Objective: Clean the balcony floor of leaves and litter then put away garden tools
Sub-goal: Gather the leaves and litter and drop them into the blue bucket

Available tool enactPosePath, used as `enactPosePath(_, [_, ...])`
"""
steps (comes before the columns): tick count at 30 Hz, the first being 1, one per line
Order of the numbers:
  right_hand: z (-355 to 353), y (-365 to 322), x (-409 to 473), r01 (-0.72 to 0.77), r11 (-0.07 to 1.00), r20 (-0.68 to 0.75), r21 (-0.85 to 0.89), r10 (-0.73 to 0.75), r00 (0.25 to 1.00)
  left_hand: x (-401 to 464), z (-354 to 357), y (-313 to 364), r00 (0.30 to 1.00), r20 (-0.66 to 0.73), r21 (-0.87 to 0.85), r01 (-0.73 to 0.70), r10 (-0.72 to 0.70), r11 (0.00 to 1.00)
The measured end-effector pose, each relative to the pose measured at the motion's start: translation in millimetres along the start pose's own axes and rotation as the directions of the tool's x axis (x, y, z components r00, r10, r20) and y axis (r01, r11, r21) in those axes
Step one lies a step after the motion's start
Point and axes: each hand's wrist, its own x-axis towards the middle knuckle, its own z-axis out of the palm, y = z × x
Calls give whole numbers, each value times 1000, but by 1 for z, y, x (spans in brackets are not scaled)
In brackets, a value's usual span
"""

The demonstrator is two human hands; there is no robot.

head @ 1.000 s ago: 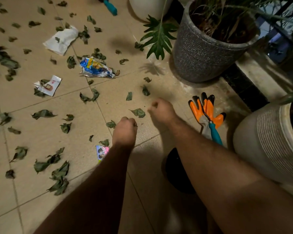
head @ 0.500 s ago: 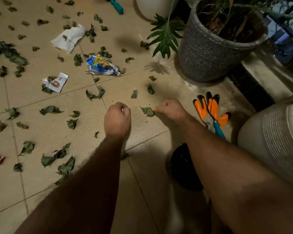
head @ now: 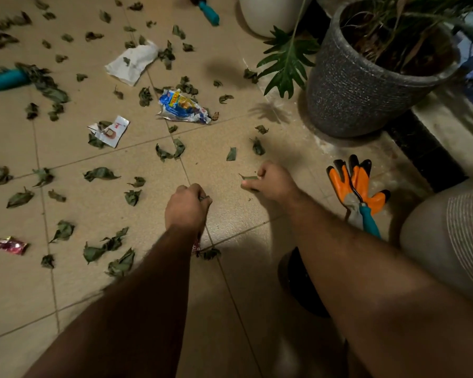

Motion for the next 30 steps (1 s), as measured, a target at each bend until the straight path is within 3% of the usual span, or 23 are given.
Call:
enactPosePath(2, [6,-4,0,40,978,20,-204,-36,999,0,1,0,1000,-22,-49,-1,0,999])
enactPosePath(4, [5,-8,0,40,975,39,-219,-33,999,1,-2,3,999,-40,-175,14,-22,984])
enactPosePath(7, [-11,-8,2,-88,975,112,206,66,992,6,-5,10,988,9,-466,143,-157,873])
enactPosePath(10, [-33,-1,5,-209,774,160,598,140,977,10,-2,19,951,199,-811,296,-237,505])
enactPosePath(12, [-44,6,4,-221,663,138,716,176,975,10,-1,23,938,276,-852,340,-211,399])
enactPosePath(16, [-52,15,-7,-255,620,151,742,215,965,10,-3,30,920,360,-854,392,-156,343])
enactPosePath(21, [-29,-5,-16,-154,838,211,523,48,976,9,-13,17,894,416,-860,446,-165,250])
enactPosePath(23, [-17,-22,-30,-98,873,274,477,-42,961,1,-27,6,882,439,-850,469,-169,241])
enactPosePath(27, [10,-50,-66,-82,861,386,501,-139,912,-14,-58,-32,876,431,-829,479,-216,289])
enactPosePath(30, [35,-52,-88,-58,932,428,358,-108,897,-26,-67,-58,898,323,-781,431,-298,452])
